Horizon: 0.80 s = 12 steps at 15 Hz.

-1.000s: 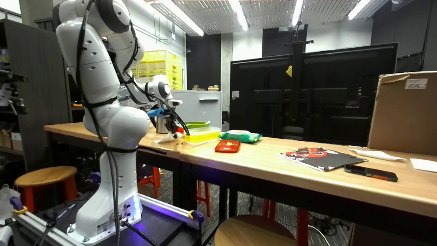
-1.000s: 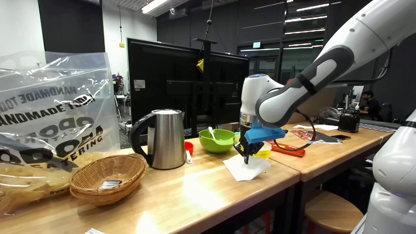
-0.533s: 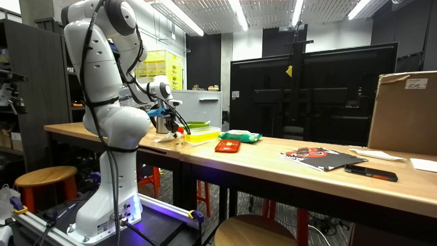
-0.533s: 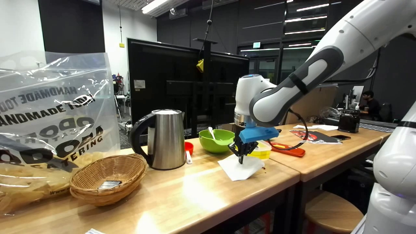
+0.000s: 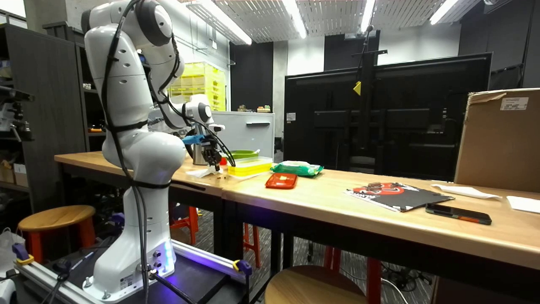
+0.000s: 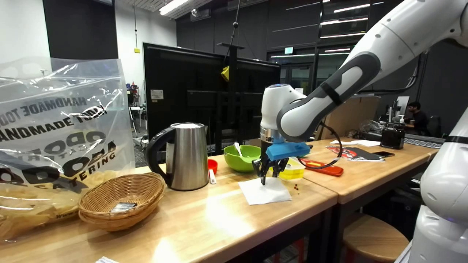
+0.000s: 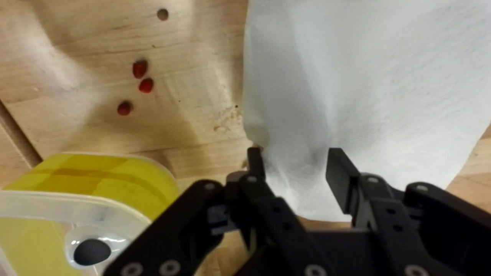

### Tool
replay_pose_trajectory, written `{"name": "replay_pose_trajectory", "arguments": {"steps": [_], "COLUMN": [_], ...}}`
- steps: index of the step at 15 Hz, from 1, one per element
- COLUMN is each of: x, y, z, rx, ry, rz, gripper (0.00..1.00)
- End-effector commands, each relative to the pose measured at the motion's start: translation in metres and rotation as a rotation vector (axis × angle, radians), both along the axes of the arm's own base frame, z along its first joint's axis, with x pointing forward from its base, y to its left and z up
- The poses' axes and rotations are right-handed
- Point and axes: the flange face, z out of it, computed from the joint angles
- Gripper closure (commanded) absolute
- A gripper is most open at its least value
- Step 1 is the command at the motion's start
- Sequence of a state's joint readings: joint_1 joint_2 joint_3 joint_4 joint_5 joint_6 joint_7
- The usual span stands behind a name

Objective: Use the napkin to move the small black objects on the counter to the right.

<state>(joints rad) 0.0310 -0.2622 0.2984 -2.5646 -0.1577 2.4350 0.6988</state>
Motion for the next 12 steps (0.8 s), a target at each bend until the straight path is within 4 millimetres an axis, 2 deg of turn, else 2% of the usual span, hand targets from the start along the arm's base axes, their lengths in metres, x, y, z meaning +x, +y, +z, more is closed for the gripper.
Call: {"name": "replay_pose_trajectory", "arguments": {"steps": [1,4,7,12], "x": [0.004,0.004,0.005,0.008], "y": [0.002,0.007,0.013,0.036], "z": [0.012,0.028,0.050,0.095], "rx": [-0.028,-0.055,-0.065,-0.029], "ry": [-0.004,-0.008,-0.006,-0.001], "rz": [0.026,0.040,0.043,0.048], "gripper": [0.22,0.02,0.00,0.00]}}
